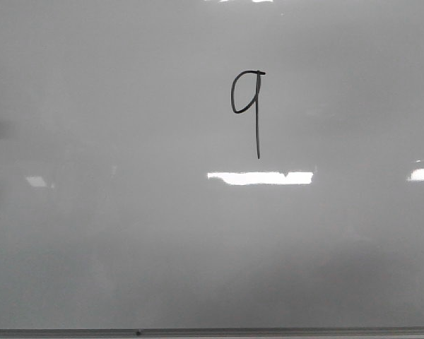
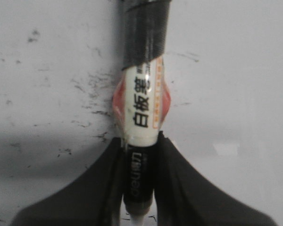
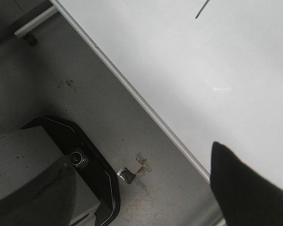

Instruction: Write number 9 on whiteboard

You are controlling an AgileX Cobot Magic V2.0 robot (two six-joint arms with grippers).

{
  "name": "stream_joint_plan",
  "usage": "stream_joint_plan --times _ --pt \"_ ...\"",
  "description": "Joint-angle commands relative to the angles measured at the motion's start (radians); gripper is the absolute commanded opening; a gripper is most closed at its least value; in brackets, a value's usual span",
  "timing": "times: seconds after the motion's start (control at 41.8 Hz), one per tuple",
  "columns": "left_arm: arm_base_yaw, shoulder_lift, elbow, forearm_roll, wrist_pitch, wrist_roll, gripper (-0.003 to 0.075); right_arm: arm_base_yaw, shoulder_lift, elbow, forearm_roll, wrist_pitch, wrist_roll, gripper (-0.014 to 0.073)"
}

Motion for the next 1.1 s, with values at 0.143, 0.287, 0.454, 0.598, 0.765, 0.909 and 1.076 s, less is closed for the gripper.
stream_joint_plan --times 0.143,0.287,0.454,0.598,0.765,0.909,1.076 --pt "0.000 0.053 -0.072 -0.009 -0.071 -0.012 0.0296 -0.008 -0.011 -0.031 0.031 -0.046 0.001 0.0600" --pt "0.000 0.060 -0.077 -0.003 -0.071 -0.003 0.0367 -0.008 -0.011 -0.031 0.031 -0.046 0.001 0.0600" --pt "0.000 0.042 -0.093 0.023 0.030 -0.003 0.0372 -0.008 -0.016 -0.031 0.014 -0.013 0.037 0.0600" --pt "0.000 -0.025 -0.142 0.060 0.240 -0.003 0.0368 -0.008 -0.062 -0.031 -0.124 0.007 0.242 0.0600" --pt "-0.002 -0.141 -0.202 0.054 0.475 -0.003 0.0368 -0.008 -0.145 -0.031 -0.274 0.007 0.506 0.0600" --pt "-0.061 -0.299 -0.215 0.049 0.589 -0.003 0.0368 -0.008 -0.239 -0.024 -0.319 0.001 0.567 0.0600" --pt "-0.201 -0.481 -0.215 0.040 0.728 0.062 0.0368 -0.008 -0.358 0.023 -0.335 -0.009 0.566 0.0600"
